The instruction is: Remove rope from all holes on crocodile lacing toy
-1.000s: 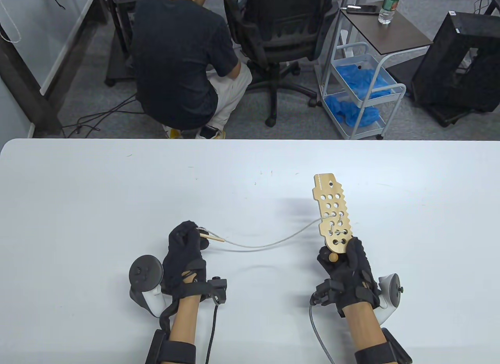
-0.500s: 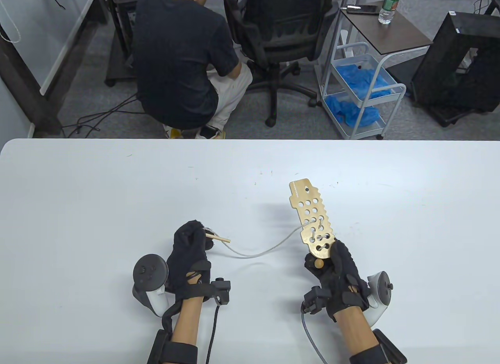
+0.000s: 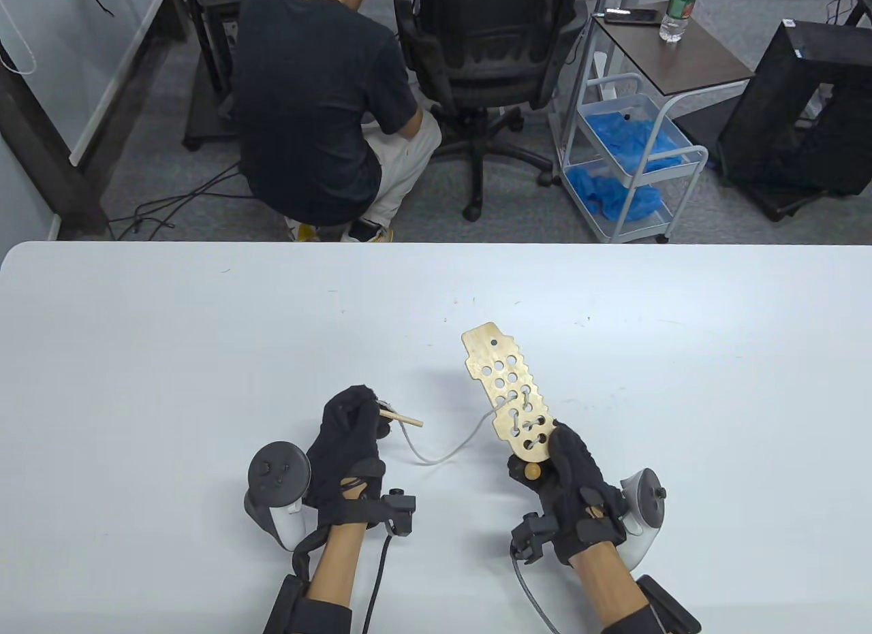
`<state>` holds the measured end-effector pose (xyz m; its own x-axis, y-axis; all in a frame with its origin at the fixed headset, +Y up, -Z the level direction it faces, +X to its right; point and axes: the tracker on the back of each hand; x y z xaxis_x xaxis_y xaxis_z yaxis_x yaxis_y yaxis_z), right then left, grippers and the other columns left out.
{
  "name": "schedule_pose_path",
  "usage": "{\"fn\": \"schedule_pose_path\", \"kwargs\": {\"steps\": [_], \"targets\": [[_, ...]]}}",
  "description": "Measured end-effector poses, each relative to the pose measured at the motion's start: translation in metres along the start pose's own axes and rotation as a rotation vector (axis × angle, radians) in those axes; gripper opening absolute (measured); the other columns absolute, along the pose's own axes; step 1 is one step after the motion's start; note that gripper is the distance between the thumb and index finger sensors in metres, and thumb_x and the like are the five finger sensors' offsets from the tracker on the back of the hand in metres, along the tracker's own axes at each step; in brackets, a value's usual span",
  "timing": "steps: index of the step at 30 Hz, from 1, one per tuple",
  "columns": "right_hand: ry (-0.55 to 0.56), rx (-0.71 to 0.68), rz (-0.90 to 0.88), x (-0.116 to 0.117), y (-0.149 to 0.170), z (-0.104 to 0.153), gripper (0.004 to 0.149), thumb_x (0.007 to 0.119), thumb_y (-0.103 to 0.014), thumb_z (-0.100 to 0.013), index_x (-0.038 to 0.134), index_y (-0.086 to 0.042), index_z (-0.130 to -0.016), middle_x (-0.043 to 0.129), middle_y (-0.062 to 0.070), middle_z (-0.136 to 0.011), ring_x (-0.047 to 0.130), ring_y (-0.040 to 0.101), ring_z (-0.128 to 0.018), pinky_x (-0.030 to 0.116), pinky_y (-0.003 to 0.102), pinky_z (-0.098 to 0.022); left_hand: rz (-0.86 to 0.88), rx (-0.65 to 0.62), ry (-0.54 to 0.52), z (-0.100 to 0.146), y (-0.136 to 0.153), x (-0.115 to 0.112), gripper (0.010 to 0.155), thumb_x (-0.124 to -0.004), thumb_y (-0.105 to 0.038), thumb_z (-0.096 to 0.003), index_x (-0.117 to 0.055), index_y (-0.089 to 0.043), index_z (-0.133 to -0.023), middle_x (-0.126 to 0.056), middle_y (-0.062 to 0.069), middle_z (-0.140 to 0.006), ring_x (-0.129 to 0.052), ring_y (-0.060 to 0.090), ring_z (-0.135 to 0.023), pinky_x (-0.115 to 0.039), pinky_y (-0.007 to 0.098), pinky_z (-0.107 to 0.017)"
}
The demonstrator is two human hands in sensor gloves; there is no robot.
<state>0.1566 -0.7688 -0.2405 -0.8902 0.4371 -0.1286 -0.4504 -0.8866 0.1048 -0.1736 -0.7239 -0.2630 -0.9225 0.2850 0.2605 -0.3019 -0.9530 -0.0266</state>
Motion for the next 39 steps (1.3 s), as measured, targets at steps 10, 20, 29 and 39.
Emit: {"fn": "schedule_pose_path", "kwargs": {"steps": [10, 20, 29, 39], "targets": [[-0.128, -0.054, 0.071, 0.019, 0.004, 0.005, 0.049, 0.076, -0.040, -0.045, 0.076, -0.011, -0.085, 0.093, 0.019, -0.070, 0.098, 0.032, -0.049, 0.074, 0.059, -0.050, 0.003, -0.046, 0.062, 0.007, -0.008, -0.016, 0.041, -0.075, -0.051, -0.0503, -0.075, -0.042, -0.090, -0.101, -0.014, -0.068, -0.101, 0.008, -0.058, -0.079, 0.049, -0.064], [-0.028, -0.092, 0.283, 0.019, -0.001, 0.011, 0.049, 0.076, -0.039, -0.044, 0.077, -0.009, -0.083, 0.093, 0.020, -0.068, 0.098, 0.033, -0.047, 0.074, 0.060, -0.048, -0.139, -0.200, 0.036, 0.016, -0.029, -0.019, 0.041, -0.075, -0.051, -0.0511, -0.073, -0.040, -0.091, -0.099, -0.013, -0.068, -0.099, 0.009, -0.058, -0.078, 0.050, -0.064], [-0.040, -0.102, 0.362, 0.024, 0.003, 0.013, 0.049, 0.078, -0.039, -0.043, 0.079, -0.008, -0.082, 0.094, 0.021, -0.066, 0.098, 0.034, -0.045, 0.075, 0.060, -0.047, -0.490, -0.387, -0.035, 0.029, -0.053, -0.028, 0.041, -0.078, -0.050, -0.0500, -0.074, -0.039, -0.089, -0.100, -0.012, -0.067, -0.100, 0.010, -0.058, -0.078, 0.050, -0.064], [-0.065, -0.103, 0.368, 0.027, 0.003, 0.013, 0.049, 0.078, -0.039, -0.043, 0.080, -0.008, -0.082, 0.094, 0.021, -0.066, 0.099, 0.034, -0.044, 0.075, 0.060, -0.047, -0.805, -0.532, -0.023, 0.044, -0.068, -0.053, 0.040, -0.084, -0.047, -0.0476, -0.081, -0.045, -0.087, -0.091, -0.008, -0.079, -0.091, 0.014, -0.071, -0.073, 0.053, -0.067]]}}
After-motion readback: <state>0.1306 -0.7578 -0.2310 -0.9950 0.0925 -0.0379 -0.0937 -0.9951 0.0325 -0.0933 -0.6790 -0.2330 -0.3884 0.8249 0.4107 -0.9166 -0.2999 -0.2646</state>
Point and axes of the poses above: the tracker on the back of each hand, its own y axis roughly to the little-finger side, its own z axis roughly from the fingertips to the wrist, x = y × z
